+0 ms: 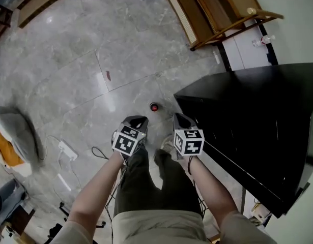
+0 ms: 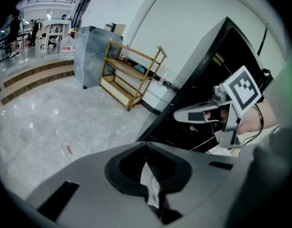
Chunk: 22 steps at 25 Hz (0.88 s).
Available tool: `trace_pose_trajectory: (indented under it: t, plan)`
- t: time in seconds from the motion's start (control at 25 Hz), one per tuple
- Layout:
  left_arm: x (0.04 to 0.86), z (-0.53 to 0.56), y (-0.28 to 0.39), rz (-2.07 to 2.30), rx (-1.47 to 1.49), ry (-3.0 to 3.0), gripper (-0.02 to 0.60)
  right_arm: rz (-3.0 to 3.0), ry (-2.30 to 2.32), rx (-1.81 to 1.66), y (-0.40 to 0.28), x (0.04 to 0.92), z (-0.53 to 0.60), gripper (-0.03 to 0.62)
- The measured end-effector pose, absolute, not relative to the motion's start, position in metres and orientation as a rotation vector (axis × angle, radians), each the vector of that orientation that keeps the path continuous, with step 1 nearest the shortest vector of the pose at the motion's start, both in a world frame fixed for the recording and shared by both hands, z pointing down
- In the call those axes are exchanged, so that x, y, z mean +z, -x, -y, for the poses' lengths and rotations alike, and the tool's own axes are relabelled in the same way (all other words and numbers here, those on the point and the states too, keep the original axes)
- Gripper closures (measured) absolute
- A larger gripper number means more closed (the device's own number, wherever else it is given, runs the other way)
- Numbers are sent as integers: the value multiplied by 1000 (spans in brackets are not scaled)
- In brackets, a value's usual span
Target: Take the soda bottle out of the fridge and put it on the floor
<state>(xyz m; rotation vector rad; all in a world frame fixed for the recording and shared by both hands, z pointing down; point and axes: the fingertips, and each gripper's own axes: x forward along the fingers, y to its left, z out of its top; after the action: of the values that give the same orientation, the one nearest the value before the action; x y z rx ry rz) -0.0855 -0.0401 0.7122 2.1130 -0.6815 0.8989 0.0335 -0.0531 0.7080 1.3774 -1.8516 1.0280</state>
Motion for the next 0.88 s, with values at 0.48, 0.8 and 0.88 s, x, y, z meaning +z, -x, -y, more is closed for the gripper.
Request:
trace_pose_trajectory:
  t: [0.48, 0.8, 0.88]
  plan:
    - [542, 28, 70, 655, 839, -2276, 575, 2027, -1454, 963, -9, 526, 42, 599]
    - [444, 43, 70, 722, 768, -2437, 576, 2118, -1492, 836, -11, 432, 42, 599]
    - [419, 46, 68, 732, 751, -2473, 575, 2147, -1517, 809, -15, 406, 42, 599]
